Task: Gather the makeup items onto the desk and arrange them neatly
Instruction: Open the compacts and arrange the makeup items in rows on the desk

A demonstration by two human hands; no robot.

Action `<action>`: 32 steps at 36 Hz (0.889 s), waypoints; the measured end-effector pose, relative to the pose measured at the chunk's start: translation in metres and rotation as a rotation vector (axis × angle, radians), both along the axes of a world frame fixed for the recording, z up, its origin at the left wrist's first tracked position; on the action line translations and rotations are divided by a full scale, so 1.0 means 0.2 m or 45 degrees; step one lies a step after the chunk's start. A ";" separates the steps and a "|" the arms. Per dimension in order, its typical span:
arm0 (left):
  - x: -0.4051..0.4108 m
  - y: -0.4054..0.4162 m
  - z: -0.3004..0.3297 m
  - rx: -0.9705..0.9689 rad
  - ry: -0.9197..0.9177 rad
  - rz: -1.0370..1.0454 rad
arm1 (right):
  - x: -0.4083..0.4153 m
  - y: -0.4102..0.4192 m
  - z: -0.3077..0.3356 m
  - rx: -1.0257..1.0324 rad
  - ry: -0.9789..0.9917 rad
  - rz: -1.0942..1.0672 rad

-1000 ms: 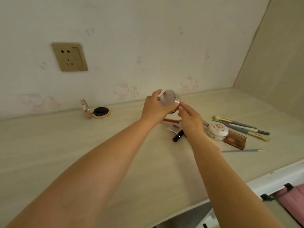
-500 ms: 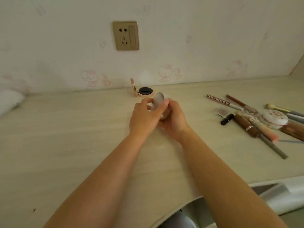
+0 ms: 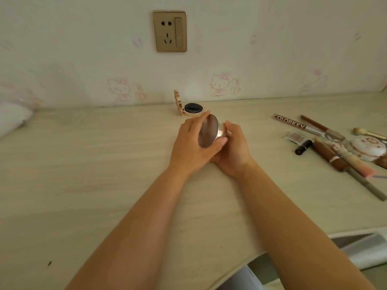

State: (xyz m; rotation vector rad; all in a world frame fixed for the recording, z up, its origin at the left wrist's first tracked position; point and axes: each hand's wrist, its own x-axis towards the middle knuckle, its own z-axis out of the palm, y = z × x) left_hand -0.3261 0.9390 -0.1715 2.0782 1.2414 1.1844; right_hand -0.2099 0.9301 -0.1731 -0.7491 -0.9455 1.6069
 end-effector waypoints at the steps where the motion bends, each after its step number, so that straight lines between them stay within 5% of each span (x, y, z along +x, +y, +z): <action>1: -0.01 0.00 0.00 -0.010 -0.005 -0.004 | 0.00 0.00 0.00 0.001 -0.023 -0.004; 20: -0.02 0.03 -0.02 -0.015 -0.009 -0.003 | 0.00 0.03 -0.01 -0.101 -0.214 -0.104; 32: -0.01 0.04 -0.02 -0.029 -0.069 0.056 | 0.00 0.04 -0.02 -0.058 -0.090 -0.018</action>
